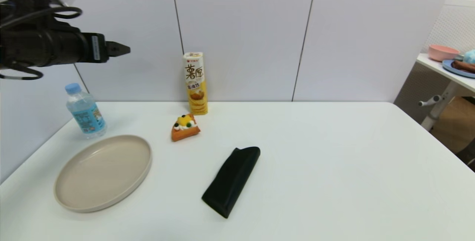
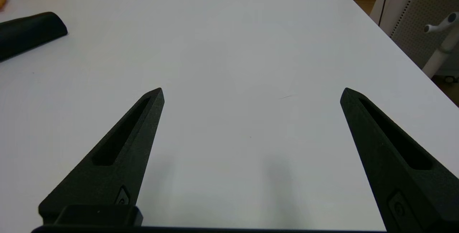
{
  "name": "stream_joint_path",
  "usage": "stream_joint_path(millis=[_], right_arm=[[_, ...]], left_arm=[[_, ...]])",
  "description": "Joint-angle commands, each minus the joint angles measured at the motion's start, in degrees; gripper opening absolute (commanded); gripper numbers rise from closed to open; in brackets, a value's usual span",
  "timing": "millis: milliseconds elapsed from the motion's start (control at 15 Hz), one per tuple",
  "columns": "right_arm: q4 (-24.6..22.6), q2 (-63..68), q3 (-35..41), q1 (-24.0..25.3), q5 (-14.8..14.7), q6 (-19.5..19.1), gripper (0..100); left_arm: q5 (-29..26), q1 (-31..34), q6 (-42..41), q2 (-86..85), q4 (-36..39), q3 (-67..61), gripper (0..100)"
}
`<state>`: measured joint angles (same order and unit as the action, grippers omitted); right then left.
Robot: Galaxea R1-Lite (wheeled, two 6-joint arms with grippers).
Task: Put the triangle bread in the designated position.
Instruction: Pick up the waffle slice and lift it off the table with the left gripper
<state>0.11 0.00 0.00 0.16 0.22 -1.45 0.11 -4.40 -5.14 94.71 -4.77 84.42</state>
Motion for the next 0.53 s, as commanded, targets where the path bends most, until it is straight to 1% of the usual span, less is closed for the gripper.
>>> stream_joint_path(millis=[67,133,267,333,400,467,533], right_arm=[[0.0,0.0,0.1,0.0,0.0,0.0,100],[0.0,0.0,0.1,0.0,0.0,0.0,100],[0.0,0.1,0.1,0.0,0.0,0.0,100],[0.0,0.0,0.1,0.0,0.0,0.0,100],[0.0,0.0,0.1,0.0,0.0,0.0,100],[0.0,0.0,0.1,0.0,0.0,0.0,100],[0.0,0.0,0.1,0.0,0.0,0.0,100]], left_arm=[[-3.4,-2.8,-10.9,19.5,-9.4,15.9,100],[-4.8,-4.0,-10.9,20.3,-14.7,17.6,100],[-7.1,-5.8,-12.6,22.7,-30.3,25.6,100],[-7.3,-6.2,-16.6,24.0,-37.2,29.5,100],[-7.6,-6.3,-22.4,25.0,-40.1,29.4,100],[-7.7,-6.3,-26.1,26.1,-42.3,29.0,100],[-7.7,-7.2,-28.1,26.6,-46.1,29.0,100]])
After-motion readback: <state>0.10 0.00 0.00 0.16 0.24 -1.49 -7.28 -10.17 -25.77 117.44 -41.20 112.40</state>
